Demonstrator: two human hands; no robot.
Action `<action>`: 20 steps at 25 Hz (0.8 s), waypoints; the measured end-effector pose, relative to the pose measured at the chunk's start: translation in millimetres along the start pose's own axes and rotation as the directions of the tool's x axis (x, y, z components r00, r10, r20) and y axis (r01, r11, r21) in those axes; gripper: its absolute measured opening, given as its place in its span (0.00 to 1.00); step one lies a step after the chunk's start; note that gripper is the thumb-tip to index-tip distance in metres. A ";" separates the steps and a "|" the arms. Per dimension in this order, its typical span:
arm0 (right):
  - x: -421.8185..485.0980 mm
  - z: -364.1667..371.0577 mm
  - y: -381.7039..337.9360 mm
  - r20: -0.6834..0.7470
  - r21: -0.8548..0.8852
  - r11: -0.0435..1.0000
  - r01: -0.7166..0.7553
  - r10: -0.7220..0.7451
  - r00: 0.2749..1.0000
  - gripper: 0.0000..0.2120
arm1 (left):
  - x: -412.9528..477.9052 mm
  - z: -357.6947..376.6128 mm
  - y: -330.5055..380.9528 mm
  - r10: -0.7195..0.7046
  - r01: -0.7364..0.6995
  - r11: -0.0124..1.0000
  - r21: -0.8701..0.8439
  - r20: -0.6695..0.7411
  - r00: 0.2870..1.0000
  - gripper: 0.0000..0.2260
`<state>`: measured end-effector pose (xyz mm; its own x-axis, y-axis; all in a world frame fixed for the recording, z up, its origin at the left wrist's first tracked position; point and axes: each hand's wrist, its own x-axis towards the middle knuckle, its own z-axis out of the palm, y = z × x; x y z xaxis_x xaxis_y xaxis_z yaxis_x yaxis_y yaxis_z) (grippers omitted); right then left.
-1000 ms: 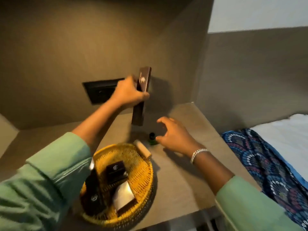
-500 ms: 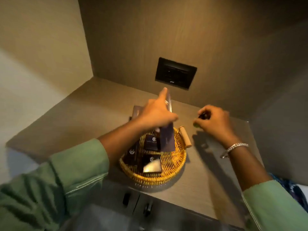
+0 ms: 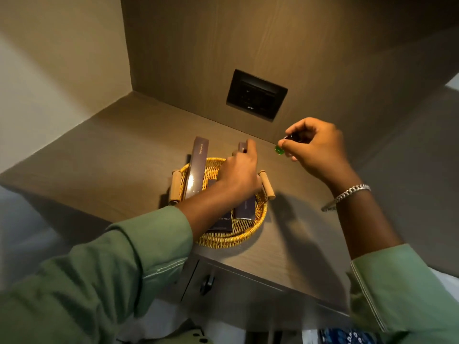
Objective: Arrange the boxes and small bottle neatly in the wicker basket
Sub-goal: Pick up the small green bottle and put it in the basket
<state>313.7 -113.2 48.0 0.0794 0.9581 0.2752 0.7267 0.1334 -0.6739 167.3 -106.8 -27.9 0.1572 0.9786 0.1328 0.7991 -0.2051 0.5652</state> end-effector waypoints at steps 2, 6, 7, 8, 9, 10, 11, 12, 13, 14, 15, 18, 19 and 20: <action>-1.9 6.2 -5.0 0.016 0.002 1.000 0.025 -0.025 1.000 0.10 | -0.8 2.8 0.7 -0.010 0.011 0.999 0.050 -0.017 1.000 0.25; -5.4 4.0 -4.4 0.001 0.013 1.000 0.027 -0.027 1.000 0.10 | -7.1 -0.4 2.5 0.045 -0.050 0.997 0.050 0.101 0.994 0.23; -5.7 2.4 -2.6 0.003 0.018 1.000 0.023 -0.023 1.000 0.10 | -4.8 -6.3 0.4 0.043 -0.045 0.999 0.014 0.116 0.992 0.21; -5.8 1.1 -0.7 0.009 0.025 1.000 0.017 -0.017 1.000 0.10 | 0.7 -11.7 -2.3 0.030 -0.028 0.999 -0.019 0.105 0.994 0.19; -5.4 -0.4 1.1 0.015 0.032 0.999 0.014 -0.014 1.000 0.10 | 8.9 -17.7 -4.3 0.021 -0.018 0.999 -0.043 0.068 0.997 0.16; -5.2 -0.5 2.2 0.022 0.042 0.999 0.011 -0.011 1.000 0.10 | 18.5 -23.7 -6.7 0.023 -0.022 0.999 -0.049 0.027 0.999 0.16; -5.2 0.5 2.8 0.032 0.058 0.998 0.007 -0.009 0.999 0.10 | 27.9 -28.6 -9.9 0.045 -0.044 0.998 -0.034 0.013 0.999 0.17; -5.1 1.9 1.6 0.054 0.084 0.996 0.006 -0.010 0.998 0.09 | 34.8 -32.9 -11.9 0.075 -0.075 0.997 0.006 0.031 0.997 0.18; -5.2 5.2 -0.1 0.087 0.110 0.994 0.002 -0.012 0.996 0.09 | 37.3 -36.3 -14.9 0.103 -0.107 0.992 0.060 0.066 0.993 0.19; -5.4 9.2 -2.2 0.126 0.128 0.992 -0.008 -0.009 0.992 0.08 | 35.0 -39.3 -18.5 0.126 -0.138 0.983 0.123 0.102 0.987 0.18; -4.5 13.9 -3.5 0.167 0.125 0.992 -0.011 -0.010 0.986 0.08 | 27.8 -41.7 -22.8 0.150 -0.173 0.967 0.188 0.132 0.980 0.15; 4.1 37.2 -8.1 0.256 0.081 0.997 -0.002 -0.019 0.966 0.09 | -10.8 -40.5 -42.5 0.216 -0.312 0.877 0.365 0.281 0.935 0.11; 7.9 47.5 -11.7 0.287 0.059 0.998 0.006 -0.023 0.958 0.09 | -23.0 -39.3 -47.0 0.216 -0.343 0.845 0.410 0.325 0.921 0.11; 11.8 57.6 -16.2 0.328 0.032 0.999 0.015 -0.025 0.944 0.09 | -30.5 -37.7 -48.9 0.215 -0.358 0.825 0.437 0.344 0.914 0.12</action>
<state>263.5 -89.4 22.6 -0.1666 0.9846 0.0520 0.7059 0.1559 -0.6909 101.6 -127.2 -28.9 0.5151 0.8563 -0.0372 0.8564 -0.5124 0.0634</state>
